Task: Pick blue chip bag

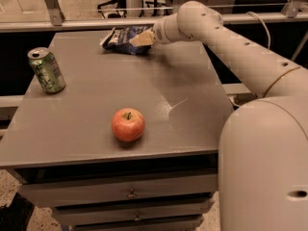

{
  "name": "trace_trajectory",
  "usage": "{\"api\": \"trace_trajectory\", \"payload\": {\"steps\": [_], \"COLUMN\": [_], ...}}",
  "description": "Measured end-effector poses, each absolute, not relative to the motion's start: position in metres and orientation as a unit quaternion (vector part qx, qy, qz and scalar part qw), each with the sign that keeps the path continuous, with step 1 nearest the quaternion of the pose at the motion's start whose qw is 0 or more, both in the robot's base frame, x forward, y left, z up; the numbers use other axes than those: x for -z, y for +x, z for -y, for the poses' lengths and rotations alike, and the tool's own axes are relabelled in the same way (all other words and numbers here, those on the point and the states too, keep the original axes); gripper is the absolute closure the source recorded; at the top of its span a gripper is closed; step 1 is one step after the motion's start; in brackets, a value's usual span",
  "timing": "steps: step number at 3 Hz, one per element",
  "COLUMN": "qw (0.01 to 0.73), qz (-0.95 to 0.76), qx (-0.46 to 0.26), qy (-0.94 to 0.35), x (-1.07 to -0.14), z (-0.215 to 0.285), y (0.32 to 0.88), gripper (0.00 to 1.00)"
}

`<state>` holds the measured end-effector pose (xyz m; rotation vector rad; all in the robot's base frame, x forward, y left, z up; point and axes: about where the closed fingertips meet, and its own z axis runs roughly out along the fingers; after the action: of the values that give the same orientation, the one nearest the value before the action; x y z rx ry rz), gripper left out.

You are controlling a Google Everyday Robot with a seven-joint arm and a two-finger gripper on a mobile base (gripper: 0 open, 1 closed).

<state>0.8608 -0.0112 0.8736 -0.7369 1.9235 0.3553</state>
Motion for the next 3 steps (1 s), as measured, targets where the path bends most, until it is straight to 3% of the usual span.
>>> {"api": "trace_trajectory", "payload": {"steps": [1,3], "qw": [0.514,0.553], "qz": [-0.794,-0.766], "qx": [-0.133,-0.124], "qy": [-0.298,-0.303], "x": [-0.871,-0.919], "z": [0.017,0.045], "y": [0.867,0.841], "gripper": [0.54,1.00]}}
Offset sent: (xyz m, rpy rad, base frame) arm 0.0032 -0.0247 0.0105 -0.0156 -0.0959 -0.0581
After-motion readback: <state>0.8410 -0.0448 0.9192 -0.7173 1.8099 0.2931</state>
